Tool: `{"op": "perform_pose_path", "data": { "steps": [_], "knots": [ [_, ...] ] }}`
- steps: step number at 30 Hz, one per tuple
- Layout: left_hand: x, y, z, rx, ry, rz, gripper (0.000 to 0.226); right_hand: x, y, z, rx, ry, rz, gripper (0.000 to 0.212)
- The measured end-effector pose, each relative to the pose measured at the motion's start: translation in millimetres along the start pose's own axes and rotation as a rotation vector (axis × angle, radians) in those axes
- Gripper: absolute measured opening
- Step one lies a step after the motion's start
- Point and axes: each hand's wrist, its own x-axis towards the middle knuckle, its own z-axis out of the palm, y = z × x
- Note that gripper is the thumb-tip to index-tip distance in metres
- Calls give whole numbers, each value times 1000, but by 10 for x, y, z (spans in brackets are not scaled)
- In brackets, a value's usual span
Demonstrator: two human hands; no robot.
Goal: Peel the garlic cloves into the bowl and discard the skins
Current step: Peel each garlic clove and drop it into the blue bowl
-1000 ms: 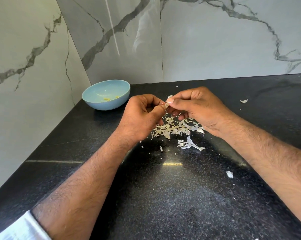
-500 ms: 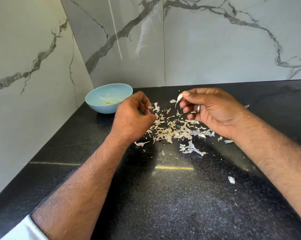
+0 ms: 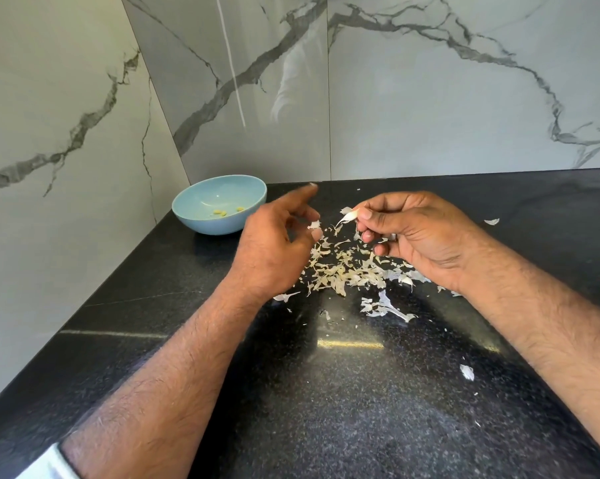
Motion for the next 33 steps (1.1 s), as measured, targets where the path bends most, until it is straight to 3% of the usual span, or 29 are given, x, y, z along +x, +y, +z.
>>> {"op": "perform_pose_path", "data": {
  "steps": [2,6,15,27,33],
  "knots": [
    [-16,33,4,-9,-24,59,51,7,12,2,-6,10,5,28],
    [-63,73,76,-7,-10,147,22,6,29,23,-4,10,11,22],
    [-54,67,84,-48,85,205,8,18,44,53,-77,-24,34,15],
    [-62,68,156,18,75,208,8,48,86,62,-131,-33,-10,19],
    [-75,96,196,-38,39,136,10,12,76,96,-269,29,-137,12]
  ]
}}
